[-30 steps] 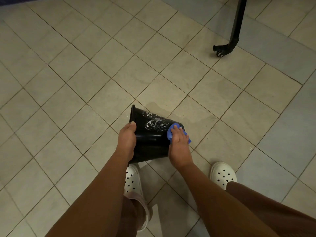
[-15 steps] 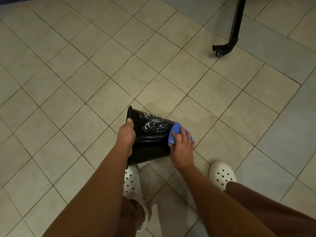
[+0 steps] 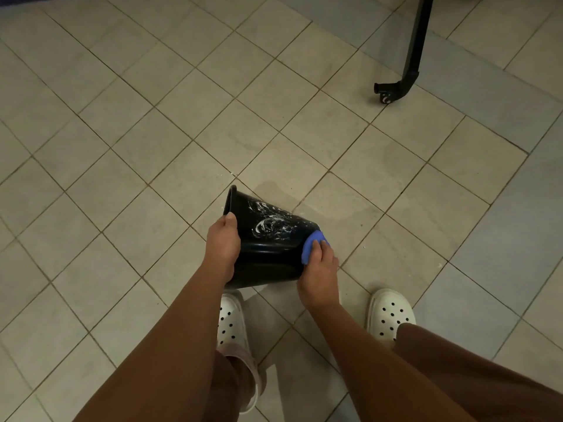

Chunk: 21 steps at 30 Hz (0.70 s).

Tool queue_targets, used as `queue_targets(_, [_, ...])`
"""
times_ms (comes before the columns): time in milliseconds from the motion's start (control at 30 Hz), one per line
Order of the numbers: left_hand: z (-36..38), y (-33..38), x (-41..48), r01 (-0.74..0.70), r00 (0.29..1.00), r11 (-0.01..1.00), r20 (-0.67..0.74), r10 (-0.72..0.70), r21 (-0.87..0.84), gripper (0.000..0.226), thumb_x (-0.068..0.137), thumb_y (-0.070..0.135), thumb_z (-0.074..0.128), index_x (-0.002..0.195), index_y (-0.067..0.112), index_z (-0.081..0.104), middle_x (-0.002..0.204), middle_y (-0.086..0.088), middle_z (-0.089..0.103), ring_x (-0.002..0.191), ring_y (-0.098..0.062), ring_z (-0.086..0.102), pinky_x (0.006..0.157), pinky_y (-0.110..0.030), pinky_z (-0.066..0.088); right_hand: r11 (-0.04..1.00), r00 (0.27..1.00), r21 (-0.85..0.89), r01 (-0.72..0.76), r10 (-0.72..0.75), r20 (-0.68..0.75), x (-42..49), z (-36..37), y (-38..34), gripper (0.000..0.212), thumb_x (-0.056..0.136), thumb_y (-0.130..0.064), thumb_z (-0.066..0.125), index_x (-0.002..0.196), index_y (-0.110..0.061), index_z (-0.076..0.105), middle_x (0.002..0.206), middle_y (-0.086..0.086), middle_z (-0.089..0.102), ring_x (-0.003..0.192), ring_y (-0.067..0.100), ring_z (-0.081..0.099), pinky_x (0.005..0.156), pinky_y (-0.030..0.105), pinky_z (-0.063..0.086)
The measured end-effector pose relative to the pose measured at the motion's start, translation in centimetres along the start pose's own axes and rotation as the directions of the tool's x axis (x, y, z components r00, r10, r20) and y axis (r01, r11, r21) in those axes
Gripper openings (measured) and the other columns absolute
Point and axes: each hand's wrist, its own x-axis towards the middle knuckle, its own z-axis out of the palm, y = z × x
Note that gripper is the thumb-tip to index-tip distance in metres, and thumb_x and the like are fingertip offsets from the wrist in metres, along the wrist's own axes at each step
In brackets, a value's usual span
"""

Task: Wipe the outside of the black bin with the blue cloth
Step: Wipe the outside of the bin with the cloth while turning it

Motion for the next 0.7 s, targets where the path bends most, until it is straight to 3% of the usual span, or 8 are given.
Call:
queue_targets(100, [-0.3,-0.1,0.0,0.004,1.000,1.000,0.007,-0.004,0.006,0.037,0.105,0.035,0.034,0.107,0.012,0.062,0.104,-0.014,0.065,0.100,-0.031,0.061,0.093,-0.046,0.048,0.987,0.987,-0.029,0.159,-0.159,-0.028,-0.8,0.6,0.3,0.069,0.068,0.011,0.063,0.133,0.006,0.041,0.137,0.028,0.041,0.129,0.049,0.035,0.104,0.062,0.030])
queue_targets(200, [-0.3,-0.2,-0.1,-0.014,1.000,1.000,0.022,0.014,0.013,0.035,0.105,0.034,0.034,0.105,0.014,0.063,0.102,-0.013,0.065,0.098,-0.029,0.062,0.091,-0.045,0.049,0.971,0.971,-0.012,0.240,-0.240,-0.003,0.6,0.2,-0.2,0.072,0.077,0.009,0.055,0.143,-0.004,0.030,0.150,0.018,0.026,0.142,0.036,0.013,0.115,0.054,0.013])
queue_targets(300, [-0.2,-0.3,-0.2,-0.028,0.999,0.999,0.015,0.028,-0.015,0.034,0.105,0.033,0.034,0.105,0.014,0.062,0.099,-0.011,0.064,0.093,-0.027,0.061,0.083,-0.041,0.047,0.994,0.991,0.011,0.109,-0.109,0.077,2.0,-0.5,-0.5,0.074,0.083,0.004,0.049,0.148,-0.008,0.014,0.156,0.013,0.011,0.144,0.029,0.001,0.118,0.044,0.005])
queue_targets(433, [0.1,-0.3,-0.2,-0.050,0.999,0.999,0.006,0.050,-0.018,0.034,0.105,0.032,0.034,0.107,0.012,0.062,0.097,-0.010,0.063,0.091,-0.025,0.060,0.073,-0.036,0.044,0.997,0.996,0.038,-0.072,0.071,0.047,1.2,-0.5,-1.1,0.071,0.084,0.002,0.046,0.147,-0.002,0.012,0.154,0.018,0.010,0.142,0.033,0.004,0.118,0.039,0.006])
queue_targets(567, [0.0,-0.4,-0.2,-0.056,0.998,0.998,0.004,0.056,-0.003,0.034,0.105,0.032,0.034,0.108,0.012,0.061,0.099,-0.011,0.064,0.094,-0.027,0.061,0.078,-0.039,0.047,0.999,0.999,0.022,-0.046,0.046,0.008,-0.3,0.7,-2.9,0.073,0.086,0.001,0.045,0.148,-0.005,0.007,0.155,0.017,0.005,0.142,0.035,-0.002,0.116,0.041,0.003])
queue_targets(700, [-0.2,-0.5,-0.2,-0.078,0.997,0.997,0.005,0.078,-0.016,0.035,0.105,0.031,0.034,0.110,0.011,0.062,0.101,-0.011,0.065,0.094,-0.026,0.061,0.078,-0.038,0.047,1.000,0.997,-0.011,0.029,-0.028,0.076,2.5,-0.6,-2.0,0.075,0.084,0.002,0.048,0.148,-0.007,0.010,0.155,0.013,0.009,0.143,0.029,0.002,0.118,0.036,0.002])
